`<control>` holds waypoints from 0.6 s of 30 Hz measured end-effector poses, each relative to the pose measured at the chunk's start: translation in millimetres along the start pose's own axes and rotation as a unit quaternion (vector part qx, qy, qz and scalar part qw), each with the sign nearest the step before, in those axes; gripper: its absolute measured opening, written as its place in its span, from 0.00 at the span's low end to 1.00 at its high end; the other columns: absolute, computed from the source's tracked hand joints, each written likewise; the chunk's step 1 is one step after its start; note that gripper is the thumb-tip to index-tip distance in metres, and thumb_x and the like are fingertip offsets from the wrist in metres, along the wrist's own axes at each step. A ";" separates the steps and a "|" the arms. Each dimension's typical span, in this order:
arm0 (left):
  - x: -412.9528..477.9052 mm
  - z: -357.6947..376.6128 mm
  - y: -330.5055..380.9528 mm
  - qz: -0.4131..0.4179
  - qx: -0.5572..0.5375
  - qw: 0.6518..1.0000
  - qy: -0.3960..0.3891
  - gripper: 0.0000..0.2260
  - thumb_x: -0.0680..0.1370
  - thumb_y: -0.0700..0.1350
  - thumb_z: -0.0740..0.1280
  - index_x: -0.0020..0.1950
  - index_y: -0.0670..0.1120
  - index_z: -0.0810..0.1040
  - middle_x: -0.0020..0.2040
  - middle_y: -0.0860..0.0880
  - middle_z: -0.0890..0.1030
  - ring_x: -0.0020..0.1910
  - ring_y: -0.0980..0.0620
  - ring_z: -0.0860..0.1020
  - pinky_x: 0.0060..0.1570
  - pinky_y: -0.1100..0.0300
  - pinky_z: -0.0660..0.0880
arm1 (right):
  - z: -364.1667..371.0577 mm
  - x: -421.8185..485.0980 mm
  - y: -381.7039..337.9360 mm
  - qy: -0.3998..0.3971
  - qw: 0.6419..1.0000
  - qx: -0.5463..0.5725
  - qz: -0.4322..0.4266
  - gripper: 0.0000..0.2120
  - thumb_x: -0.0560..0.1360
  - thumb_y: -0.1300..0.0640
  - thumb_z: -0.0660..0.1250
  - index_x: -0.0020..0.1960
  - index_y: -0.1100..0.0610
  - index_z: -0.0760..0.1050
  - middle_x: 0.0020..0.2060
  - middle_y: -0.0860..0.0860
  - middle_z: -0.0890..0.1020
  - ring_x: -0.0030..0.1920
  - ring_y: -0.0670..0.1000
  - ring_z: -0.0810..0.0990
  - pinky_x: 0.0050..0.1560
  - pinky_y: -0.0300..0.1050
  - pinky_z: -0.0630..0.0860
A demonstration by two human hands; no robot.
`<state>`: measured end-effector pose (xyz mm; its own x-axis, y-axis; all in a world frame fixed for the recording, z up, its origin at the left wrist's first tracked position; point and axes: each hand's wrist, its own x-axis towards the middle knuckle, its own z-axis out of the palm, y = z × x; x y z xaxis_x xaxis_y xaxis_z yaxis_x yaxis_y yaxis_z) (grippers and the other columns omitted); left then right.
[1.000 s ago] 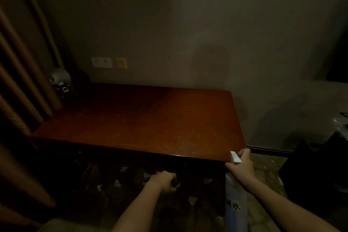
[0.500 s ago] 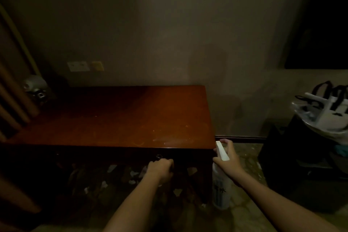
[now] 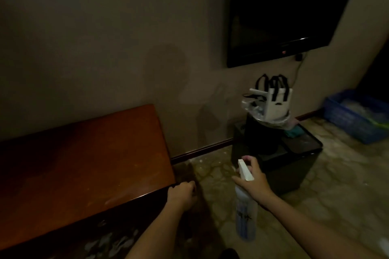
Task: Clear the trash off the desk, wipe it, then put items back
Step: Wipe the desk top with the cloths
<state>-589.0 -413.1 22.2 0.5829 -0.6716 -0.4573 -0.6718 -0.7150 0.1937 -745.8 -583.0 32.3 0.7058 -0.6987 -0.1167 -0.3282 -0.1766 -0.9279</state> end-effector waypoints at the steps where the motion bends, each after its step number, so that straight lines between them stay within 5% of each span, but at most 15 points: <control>1: 19.2 -5.1 17.7 0.013 0.003 1.000 -0.001 0.14 0.79 0.51 0.62 0.64 0.50 0.70 0.61 0.48 0.75 0.61 0.46 0.74 0.61 0.48 0.70 | -14.0 10.6 6.9 0.014 1.000 0.001 0.008 0.30 0.70 0.61 0.74 0.65 0.48 0.63 0.53 0.52 0.78 0.54 0.50 0.77 0.51 0.43 0.73; 11: 179.5 -19.4 201.6 0.135 0.007 0.989 -0.056 0.14 0.78 0.48 0.61 0.63 0.50 0.71 0.61 0.47 0.76 0.60 0.46 0.75 0.57 0.52 0.71 | -180.0 91.1 65.5 0.154 0.987 -0.012 0.047 0.27 0.71 0.58 0.74 0.63 0.48 0.63 0.58 0.50 0.74 0.59 0.51 0.75 0.57 0.51 0.75; 16: 217.2 -13.8 281.2 0.182 0.070 0.977 -0.088 0.15 0.78 0.49 0.61 0.64 0.49 0.70 0.61 0.46 0.76 0.60 0.45 0.75 0.57 0.52 0.71 | -256.1 112.8 97.6 0.218 0.973 0.008 0.078 0.34 0.70 0.58 0.74 0.70 0.52 0.60 0.67 0.51 0.69 0.65 0.51 0.70 0.61 0.47 0.71; 18: 235.1 -10.5 310.3 0.185 0.088 0.975 -0.090 0.14 0.79 0.49 0.61 0.64 0.49 0.70 0.61 0.46 0.76 0.61 0.44 0.75 0.57 0.52 0.71 | -286.3 122.5 112.7 0.227 0.969 0.015 0.095 0.35 0.70 0.58 0.74 0.71 0.54 0.60 0.65 0.50 0.71 0.61 0.49 0.74 0.55 0.38 0.73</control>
<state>-655.6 -794.9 -16.1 0.2064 -0.8210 -0.5323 -0.8980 -0.3751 0.2302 -876.1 -887.0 14.8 0.2825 -0.9510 -0.1256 -0.4020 0.0015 -0.9157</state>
